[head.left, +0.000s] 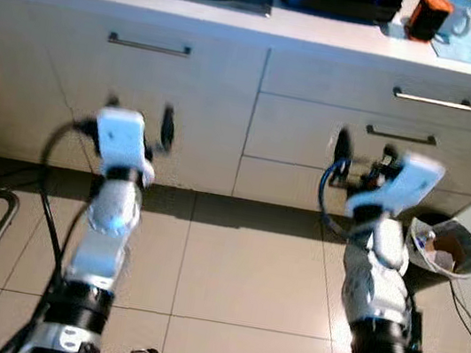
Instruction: Kitchen organization
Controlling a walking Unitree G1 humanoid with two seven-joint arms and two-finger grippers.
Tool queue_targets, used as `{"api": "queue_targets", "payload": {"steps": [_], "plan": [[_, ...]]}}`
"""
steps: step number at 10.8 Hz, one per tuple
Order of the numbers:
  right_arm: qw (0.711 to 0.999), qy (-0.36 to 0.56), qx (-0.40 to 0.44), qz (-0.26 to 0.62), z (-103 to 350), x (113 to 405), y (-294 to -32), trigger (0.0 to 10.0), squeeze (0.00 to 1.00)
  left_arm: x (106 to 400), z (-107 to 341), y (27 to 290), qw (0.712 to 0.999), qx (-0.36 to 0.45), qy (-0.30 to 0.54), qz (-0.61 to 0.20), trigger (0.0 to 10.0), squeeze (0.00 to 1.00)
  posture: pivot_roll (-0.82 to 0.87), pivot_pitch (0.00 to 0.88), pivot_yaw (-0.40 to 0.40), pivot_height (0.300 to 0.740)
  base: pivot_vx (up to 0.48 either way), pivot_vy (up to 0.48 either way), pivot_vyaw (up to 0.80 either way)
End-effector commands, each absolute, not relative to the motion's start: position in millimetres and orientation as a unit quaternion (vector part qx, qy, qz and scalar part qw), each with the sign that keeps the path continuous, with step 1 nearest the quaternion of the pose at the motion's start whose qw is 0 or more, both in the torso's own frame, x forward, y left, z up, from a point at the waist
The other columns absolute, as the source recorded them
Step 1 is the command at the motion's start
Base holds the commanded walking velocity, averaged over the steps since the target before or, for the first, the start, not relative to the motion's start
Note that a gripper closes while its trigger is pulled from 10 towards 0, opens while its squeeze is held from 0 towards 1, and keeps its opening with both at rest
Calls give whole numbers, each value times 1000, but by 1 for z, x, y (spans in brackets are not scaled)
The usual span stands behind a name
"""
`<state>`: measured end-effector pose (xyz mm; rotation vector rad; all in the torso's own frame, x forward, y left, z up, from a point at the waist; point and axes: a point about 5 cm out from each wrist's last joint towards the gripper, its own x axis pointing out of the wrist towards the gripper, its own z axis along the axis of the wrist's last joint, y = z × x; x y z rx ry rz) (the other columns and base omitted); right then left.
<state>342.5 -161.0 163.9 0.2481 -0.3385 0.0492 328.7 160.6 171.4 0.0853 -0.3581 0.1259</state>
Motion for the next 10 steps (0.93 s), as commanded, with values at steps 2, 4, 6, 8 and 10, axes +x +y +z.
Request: {"api": "queue_targets", "payload": {"steps": [2,4,6,8,10], "plan": [[976,-181,118,35,175,343,-158,10000,0,328,186,159,976,52,-199,67,10000,0,10,133,-15,740,0,0,0],[977,-175,116,38,173,341,-156,10000,0,327,185,157,977,52,-196,65,10000,0,11,140,-11,740,270,0,0],[977,-174,117,38,174,341,-156,10000,0,326,188,158,977,53,-197,64,10000,0,12,138,-8,740,304,0,0],[976,-174,121,39,175,341,-154,10000,0,326,189,159,977,55,-198,62,10000,0,14,128,1,740,371,0,0],[977,-171,122,41,173,341,-152,10000,0,326,188,157,977,57,-195,57,10000,0,16,122,4,740,414,120,0]]}}
